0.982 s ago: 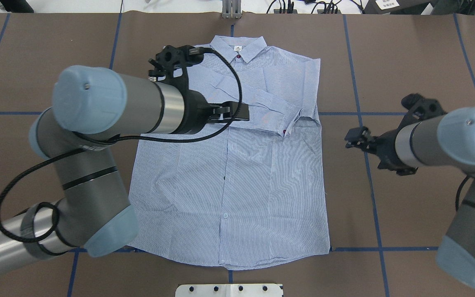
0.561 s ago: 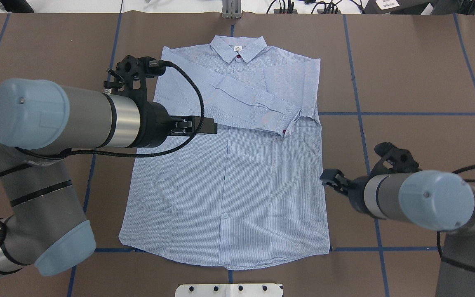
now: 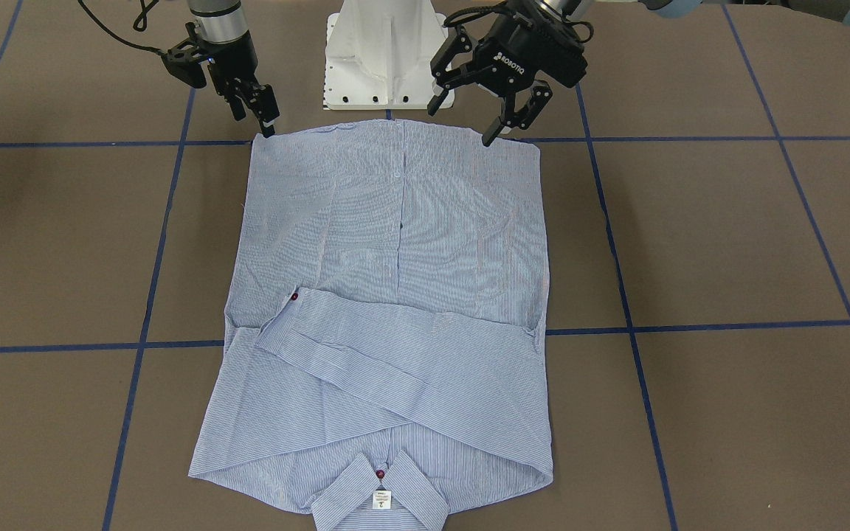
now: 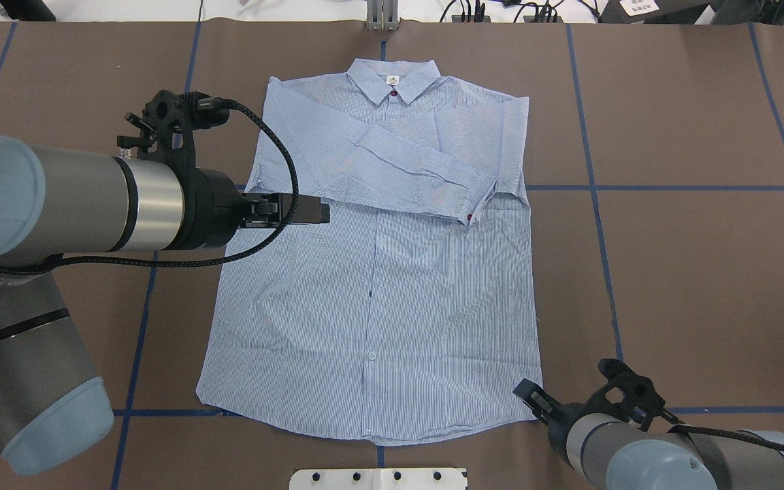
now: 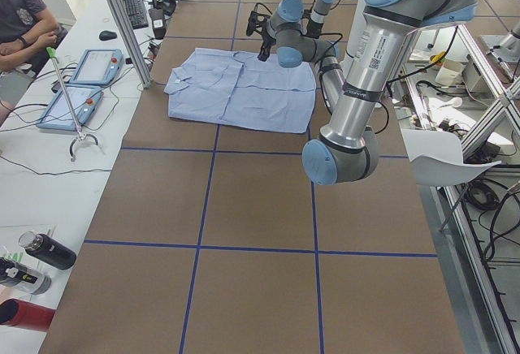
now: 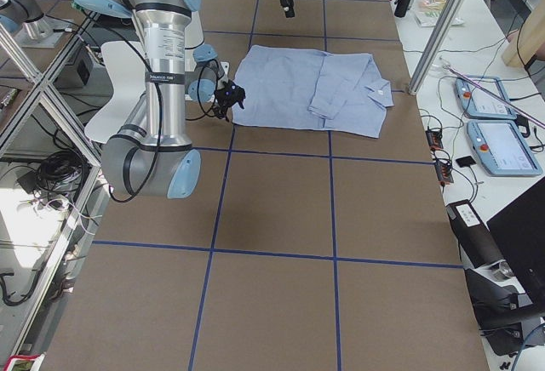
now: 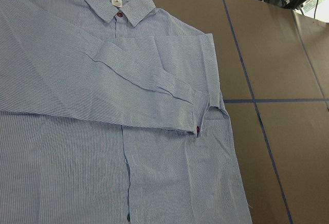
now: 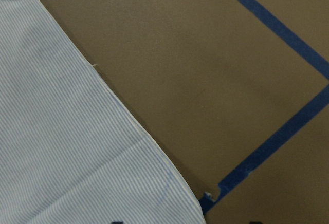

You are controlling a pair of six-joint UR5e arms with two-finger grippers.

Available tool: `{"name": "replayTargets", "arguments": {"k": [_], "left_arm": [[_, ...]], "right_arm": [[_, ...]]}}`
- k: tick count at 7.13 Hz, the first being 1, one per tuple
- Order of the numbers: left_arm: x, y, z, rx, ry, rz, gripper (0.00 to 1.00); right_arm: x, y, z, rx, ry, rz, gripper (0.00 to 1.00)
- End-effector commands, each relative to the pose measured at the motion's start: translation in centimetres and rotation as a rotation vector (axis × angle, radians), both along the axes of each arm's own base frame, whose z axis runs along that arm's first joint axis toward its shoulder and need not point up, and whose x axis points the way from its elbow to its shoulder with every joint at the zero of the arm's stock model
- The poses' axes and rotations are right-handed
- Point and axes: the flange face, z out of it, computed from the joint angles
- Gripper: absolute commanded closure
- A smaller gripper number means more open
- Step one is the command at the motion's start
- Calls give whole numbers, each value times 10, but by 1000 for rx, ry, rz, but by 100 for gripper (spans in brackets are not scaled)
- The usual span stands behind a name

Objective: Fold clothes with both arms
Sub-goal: 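Release the sleeve with the left gripper while the right gripper moves to the hem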

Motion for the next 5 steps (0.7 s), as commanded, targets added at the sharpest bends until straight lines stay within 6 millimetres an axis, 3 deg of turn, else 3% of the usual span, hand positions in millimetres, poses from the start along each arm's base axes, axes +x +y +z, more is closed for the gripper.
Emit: {"name": "replayTargets", "arguments": {"k": [1,2,5], "left_arm": [[-1,0,1,1,-1,-8,8],[-1,0,1,1,-1,-9,8],[-1,0,1,1,-1,-9,6]], "right_arm": [[-5,2,4,-1,6,1,28],[-5,1,4,0,6,2,39],[-11,3,3,-1,6,-4,41]]}}
